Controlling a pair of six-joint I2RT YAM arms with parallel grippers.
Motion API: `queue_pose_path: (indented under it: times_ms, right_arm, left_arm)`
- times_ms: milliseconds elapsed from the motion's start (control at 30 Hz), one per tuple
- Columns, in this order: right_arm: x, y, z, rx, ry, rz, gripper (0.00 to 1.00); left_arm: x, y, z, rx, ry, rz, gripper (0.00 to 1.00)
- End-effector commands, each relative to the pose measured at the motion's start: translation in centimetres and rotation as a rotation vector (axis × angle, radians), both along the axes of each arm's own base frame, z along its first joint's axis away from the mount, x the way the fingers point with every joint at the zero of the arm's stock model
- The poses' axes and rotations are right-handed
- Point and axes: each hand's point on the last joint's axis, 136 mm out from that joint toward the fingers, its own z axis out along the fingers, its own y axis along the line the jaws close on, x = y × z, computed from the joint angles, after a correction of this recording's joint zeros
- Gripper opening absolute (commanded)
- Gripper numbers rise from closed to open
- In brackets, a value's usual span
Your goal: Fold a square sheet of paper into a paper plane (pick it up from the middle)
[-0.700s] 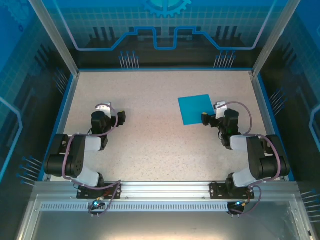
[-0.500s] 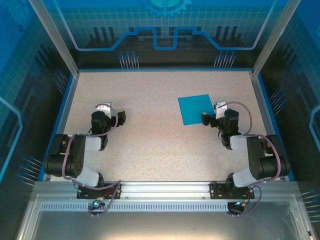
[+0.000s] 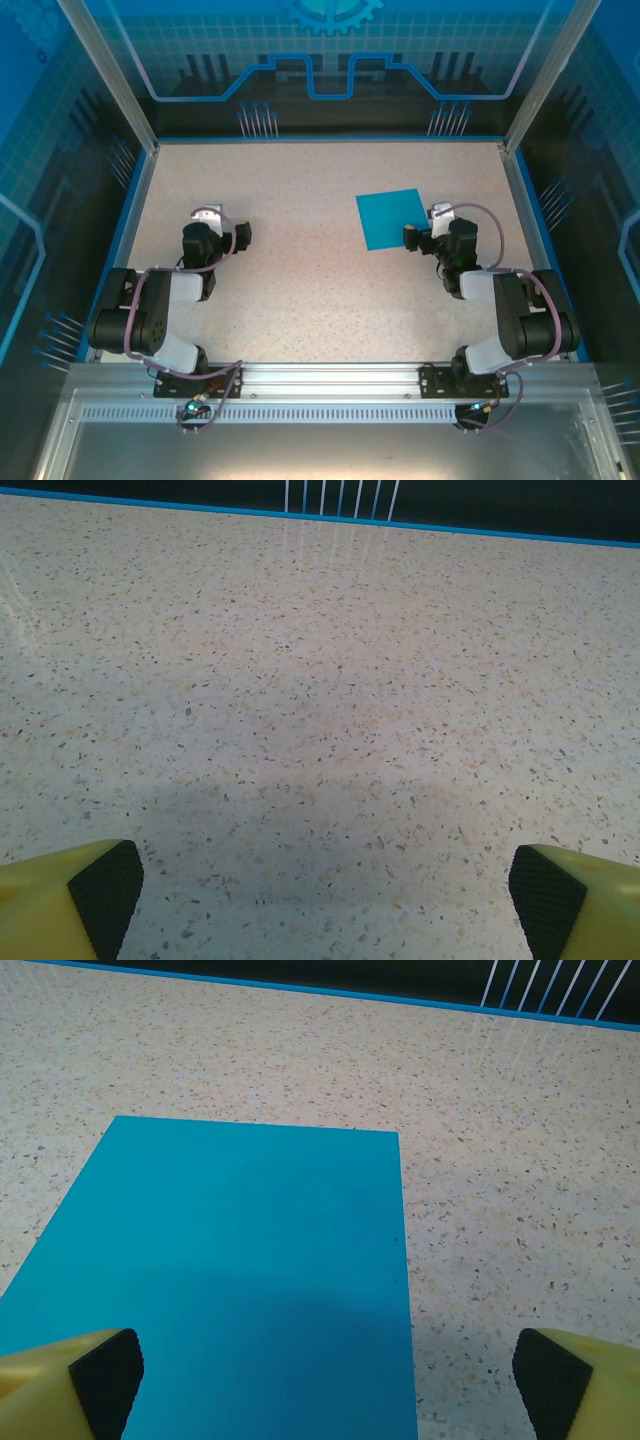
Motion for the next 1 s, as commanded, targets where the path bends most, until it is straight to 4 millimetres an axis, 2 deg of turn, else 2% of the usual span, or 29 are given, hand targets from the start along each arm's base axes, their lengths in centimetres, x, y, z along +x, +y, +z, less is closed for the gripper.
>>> queue_pose_path:
  times_ms: [0,67,233,367,433,500,633,767,967]
  right_arm:
    - [0.7,-0.3,0.7,-0.003,-0.03,-0.001,0.99]
    - [1.0,-0.3,1.3,-0.016,-0.027,-0.009,1.0]
    - [1.7,-0.1,4.8,-0.043,0.071,-0.055,1.0]
    - [1.7,1.1,6.0,0.073,0.2,-0.121,0.99]
    - [1.9,2.5,6.3,0.108,0.286,-0.126,0.99]
    - [2.4,3.6,6.0,0.094,0.347,-0.164,0.99]
    - [3.3,8.5,4.6,0.124,0.484,-0.084,0.99]
    - [4.1,12.8,2.2,0.196,0.613,-0.012,0.99]
    - [4.9,15.2,-1.5,0.204,0.728,-0.032,0.98]
  left_arm:
    - [0.5,-0.6,0.7,0.01,-0.023,-0.034,0.98]
    - [0.4,-0.7,1.3,0.008,-0.034,-0.04,0.98]
    - [-0.8,0.3,3.4,-0.01,-0.015,0.03,0.98]
    - [-1.4,1.3,5.1,-0.085,0.022,0.128,0.98]
    - [-1.7,1.2,6.0,-0.138,0.032,0.143,0.98]
    - [-2.0,0.7,7.0,-0.191,0.03,0.136,0.99]
    - [-2.3,0.0,8.1,-0.285,0.134,0.158,0.99]
    - [-2.4,-1.1,8.8,-0.385,0.172,0.15,0.98]
    - [-3.0,-2.5,8.4,-0.487,0.246,0.144,0.98]
